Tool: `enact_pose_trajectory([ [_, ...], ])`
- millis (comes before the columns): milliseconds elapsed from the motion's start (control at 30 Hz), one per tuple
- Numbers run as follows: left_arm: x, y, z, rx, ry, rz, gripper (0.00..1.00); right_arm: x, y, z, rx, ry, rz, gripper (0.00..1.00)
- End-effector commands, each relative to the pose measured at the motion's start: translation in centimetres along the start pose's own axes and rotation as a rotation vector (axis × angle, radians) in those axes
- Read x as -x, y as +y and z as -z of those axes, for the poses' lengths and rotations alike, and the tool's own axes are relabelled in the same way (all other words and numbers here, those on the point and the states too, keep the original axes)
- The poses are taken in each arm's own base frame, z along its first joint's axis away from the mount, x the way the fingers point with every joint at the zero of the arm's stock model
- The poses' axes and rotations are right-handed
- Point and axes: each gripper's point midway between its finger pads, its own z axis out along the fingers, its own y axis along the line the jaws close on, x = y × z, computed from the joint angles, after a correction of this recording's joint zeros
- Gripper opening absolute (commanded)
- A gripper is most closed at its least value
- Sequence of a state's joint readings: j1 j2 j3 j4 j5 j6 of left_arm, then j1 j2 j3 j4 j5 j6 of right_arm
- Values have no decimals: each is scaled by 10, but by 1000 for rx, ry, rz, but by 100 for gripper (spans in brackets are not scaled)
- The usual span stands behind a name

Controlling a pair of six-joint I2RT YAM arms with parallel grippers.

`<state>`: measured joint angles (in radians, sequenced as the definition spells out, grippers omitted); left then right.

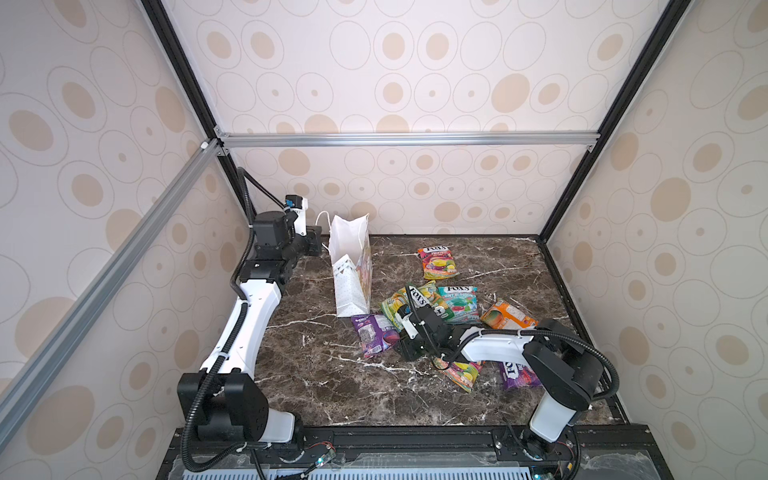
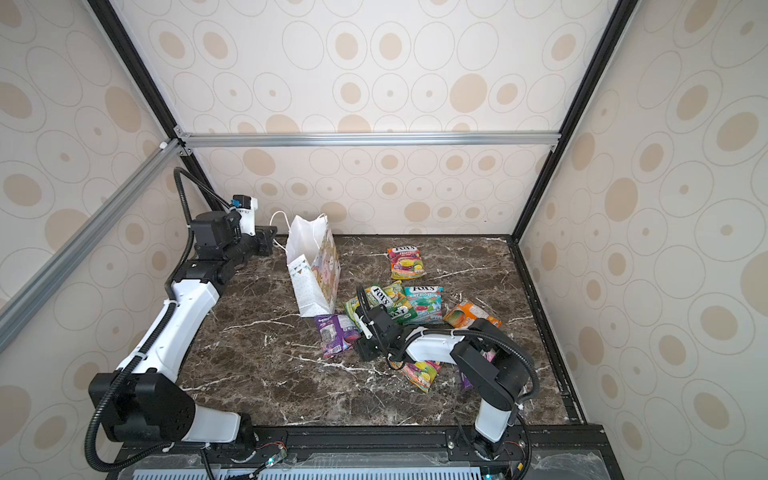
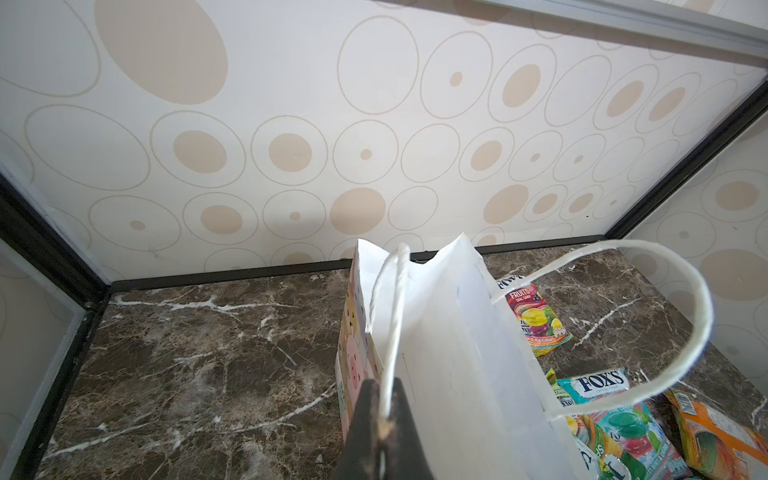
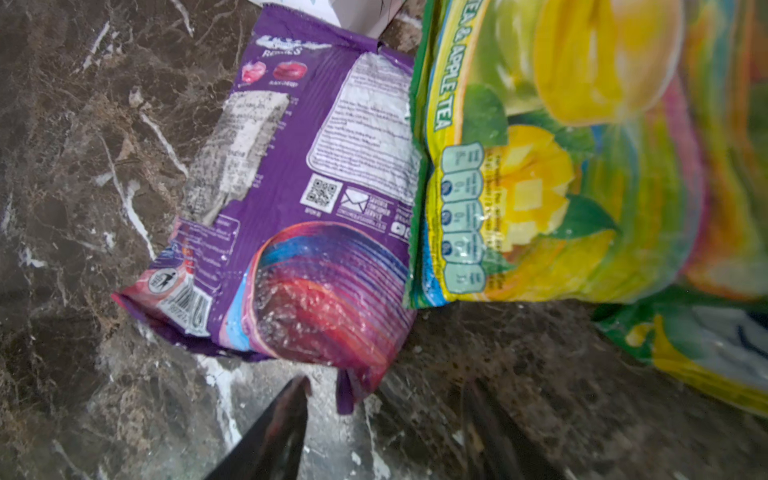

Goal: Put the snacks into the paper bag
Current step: 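Grasp the bag handle with the left gripper while the right grasps the purple packet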

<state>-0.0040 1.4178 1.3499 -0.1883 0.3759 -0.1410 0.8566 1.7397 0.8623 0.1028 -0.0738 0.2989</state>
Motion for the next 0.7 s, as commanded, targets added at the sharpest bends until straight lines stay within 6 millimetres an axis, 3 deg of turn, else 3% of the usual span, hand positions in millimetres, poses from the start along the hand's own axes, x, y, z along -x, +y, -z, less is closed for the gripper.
enact_pose_trajectory([
  [0, 14, -1, 10, -5, -44, -20, 2, 13, 4, -4, -2, -35, -10, 57],
  [533, 16, -4, 14, -13, -54, -15, 1, 21, 0, -11, -27, -60, -57, 32],
  [667, 17, -4, 16, -12, -59, -16, 2, 25, 0, -6, -21, -88, -54, 6],
])
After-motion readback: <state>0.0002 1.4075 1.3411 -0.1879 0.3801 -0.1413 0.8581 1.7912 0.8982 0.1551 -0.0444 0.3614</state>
